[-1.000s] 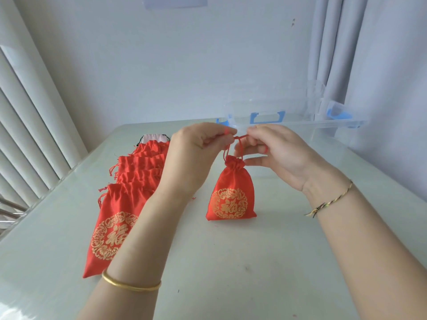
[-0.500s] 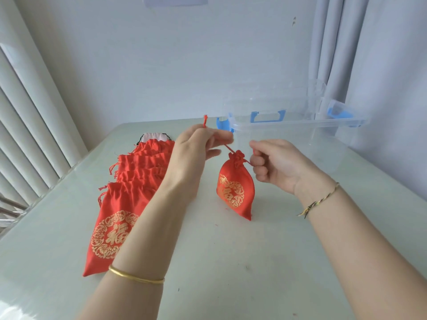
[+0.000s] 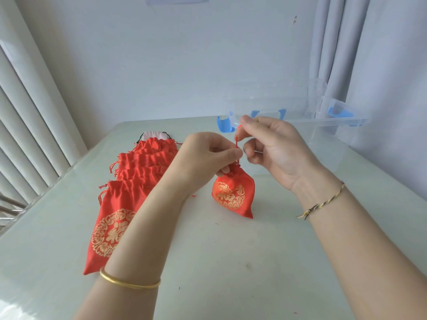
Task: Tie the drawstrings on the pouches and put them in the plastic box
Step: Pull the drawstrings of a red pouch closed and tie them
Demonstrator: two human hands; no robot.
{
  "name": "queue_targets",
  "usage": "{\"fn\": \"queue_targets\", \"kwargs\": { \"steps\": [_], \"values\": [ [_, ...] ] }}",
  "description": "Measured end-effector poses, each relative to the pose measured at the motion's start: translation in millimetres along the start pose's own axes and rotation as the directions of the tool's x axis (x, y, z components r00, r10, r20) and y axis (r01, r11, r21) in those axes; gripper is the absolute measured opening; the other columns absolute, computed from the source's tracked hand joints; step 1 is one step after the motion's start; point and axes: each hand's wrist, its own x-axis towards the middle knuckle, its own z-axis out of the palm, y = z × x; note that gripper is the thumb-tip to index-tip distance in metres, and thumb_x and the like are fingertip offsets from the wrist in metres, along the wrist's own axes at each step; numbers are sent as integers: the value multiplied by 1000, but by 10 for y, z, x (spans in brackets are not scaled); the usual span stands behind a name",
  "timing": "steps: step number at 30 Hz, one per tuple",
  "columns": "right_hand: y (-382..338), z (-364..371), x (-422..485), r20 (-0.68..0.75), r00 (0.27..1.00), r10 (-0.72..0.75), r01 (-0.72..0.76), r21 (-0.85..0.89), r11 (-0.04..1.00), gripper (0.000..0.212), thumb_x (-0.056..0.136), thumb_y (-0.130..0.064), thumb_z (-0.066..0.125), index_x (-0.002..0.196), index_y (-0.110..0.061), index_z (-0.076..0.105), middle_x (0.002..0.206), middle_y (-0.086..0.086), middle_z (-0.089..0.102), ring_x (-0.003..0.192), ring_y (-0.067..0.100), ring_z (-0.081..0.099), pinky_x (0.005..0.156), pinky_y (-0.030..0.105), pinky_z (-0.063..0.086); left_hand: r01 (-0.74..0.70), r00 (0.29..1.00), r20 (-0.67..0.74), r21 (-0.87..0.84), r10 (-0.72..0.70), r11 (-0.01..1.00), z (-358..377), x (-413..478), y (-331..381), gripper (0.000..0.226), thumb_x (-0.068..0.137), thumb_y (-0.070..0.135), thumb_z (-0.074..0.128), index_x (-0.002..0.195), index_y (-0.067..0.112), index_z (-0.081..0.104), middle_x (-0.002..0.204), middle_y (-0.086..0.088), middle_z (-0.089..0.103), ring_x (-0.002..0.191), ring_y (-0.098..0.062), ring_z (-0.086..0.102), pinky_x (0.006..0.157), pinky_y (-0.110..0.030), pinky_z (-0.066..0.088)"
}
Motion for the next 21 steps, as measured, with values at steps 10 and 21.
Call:
{"fn": "queue_targets", "kwargs": {
  "steps": [10, 21],
  "values": [
    [64, -34, 15, 14, 999, 48, -44, -230, 972, 16, 83, 6, 49, 79, -10, 51, 67, 11, 60, 47, 15, 55, 48, 24, 41, 106, 991, -55, -274, -125, 956, -10, 31, -64, 11, 91, 10, 56, 81, 9, 61, 60, 2, 62, 50, -9, 55, 50, -18, 47],
    [165, 50, -1, 164, 919, -360, 374, -657, 655, 10, 73, -2, 69, 78, -11, 68, 66, -12, 46, 55, -3, 48, 56, 7, 34, 132, 970, -157, -301, -186, 945, 6, 47, -87, 11, 90, 4, 54, 87, -3, 62, 55, -4, 62, 47, -7, 60, 49, -19, 53]
  ]
}}
